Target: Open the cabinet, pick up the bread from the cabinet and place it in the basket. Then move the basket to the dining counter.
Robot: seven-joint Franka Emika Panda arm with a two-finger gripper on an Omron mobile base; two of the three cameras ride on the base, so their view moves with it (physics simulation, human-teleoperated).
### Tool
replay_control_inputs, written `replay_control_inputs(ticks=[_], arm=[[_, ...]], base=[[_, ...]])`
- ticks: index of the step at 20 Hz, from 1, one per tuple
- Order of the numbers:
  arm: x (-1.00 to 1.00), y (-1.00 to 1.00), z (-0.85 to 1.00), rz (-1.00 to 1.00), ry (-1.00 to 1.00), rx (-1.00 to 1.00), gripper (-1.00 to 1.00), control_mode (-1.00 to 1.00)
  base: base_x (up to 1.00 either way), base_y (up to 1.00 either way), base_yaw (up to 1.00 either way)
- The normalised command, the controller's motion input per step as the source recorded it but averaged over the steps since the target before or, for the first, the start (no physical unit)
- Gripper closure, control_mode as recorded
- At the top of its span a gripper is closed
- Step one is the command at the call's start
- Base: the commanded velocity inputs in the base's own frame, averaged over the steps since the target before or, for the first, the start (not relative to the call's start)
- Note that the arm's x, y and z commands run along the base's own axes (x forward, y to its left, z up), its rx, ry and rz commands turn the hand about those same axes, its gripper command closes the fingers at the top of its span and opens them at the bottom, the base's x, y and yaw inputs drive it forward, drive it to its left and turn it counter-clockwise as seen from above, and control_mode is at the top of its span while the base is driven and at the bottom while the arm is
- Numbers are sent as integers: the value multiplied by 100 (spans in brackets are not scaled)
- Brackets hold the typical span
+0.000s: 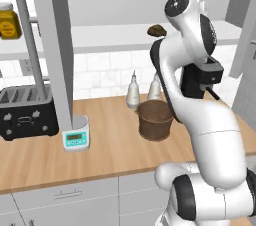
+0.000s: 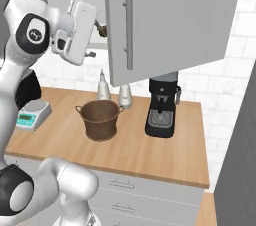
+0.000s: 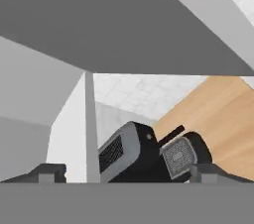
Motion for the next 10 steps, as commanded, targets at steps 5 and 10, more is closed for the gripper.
replay_control_inputs(ticks=[5,10], arm=[[0,-75,0,-49,-18,15,-100,-100],[-26,-77,0,-40,-20,16,-100,-100]], base=[[0,0,0],[0,0,0]])
